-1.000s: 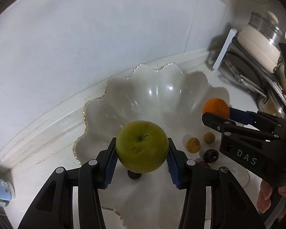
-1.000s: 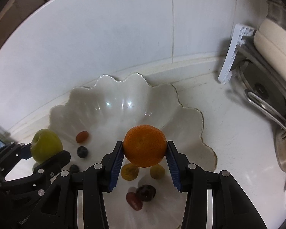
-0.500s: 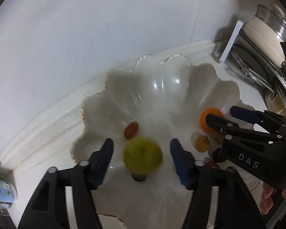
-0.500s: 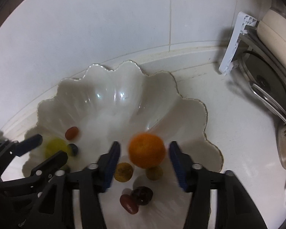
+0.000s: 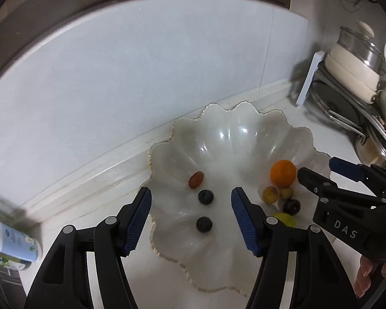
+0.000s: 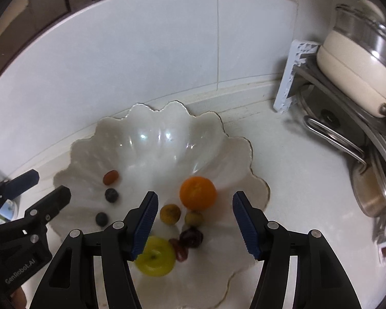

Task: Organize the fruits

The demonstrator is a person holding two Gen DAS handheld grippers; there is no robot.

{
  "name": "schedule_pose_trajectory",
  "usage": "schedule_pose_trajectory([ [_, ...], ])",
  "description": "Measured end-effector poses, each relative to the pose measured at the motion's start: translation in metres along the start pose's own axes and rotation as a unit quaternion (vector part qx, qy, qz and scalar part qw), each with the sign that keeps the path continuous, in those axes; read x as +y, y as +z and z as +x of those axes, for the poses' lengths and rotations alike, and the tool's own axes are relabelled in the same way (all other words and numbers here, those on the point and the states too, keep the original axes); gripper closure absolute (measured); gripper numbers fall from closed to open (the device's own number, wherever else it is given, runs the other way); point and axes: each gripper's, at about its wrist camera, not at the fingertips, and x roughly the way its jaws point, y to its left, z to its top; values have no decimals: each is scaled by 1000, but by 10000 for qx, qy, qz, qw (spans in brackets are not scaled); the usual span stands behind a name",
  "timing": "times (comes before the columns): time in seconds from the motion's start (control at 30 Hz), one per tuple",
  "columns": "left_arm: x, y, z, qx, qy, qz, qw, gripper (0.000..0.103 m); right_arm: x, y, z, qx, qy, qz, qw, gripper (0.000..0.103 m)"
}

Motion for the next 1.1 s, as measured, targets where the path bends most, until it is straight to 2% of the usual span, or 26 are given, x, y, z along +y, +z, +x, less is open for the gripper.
schedule_pose_trajectory([
  [0.5, 12, -54, -94, -749, 97, 16, 9971, 36, 25, -64, -108, -916, -178, 41, 9956, 41],
  [0.57, 13, -65, -110, -872, 134, -32, 9961, 35, 28, -75, -123, -1051, -224, 1, 9942, 41],
  [0.63, 12, -76, -124, -1006, 203, -23, 9947, 30, 29, -84, -138, -1164, -219, -8, 9930, 41],
  [0.87, 4, -120, -172, -1341, 338, -46, 9904, 29, 28, -124, -188, -1527, -270, -131, 9878, 41],
  [0.97, 0, -140, -196, -1519, 426, -121, 9874, 24, 27, -143, -206, -1613, -212, -112, 9866, 41],
  [1.1, -9, -172, -227, -1660, 415, -140, 9851, 23, 26, -174, -232, -1762, -128, -174, 9841, 33],
])
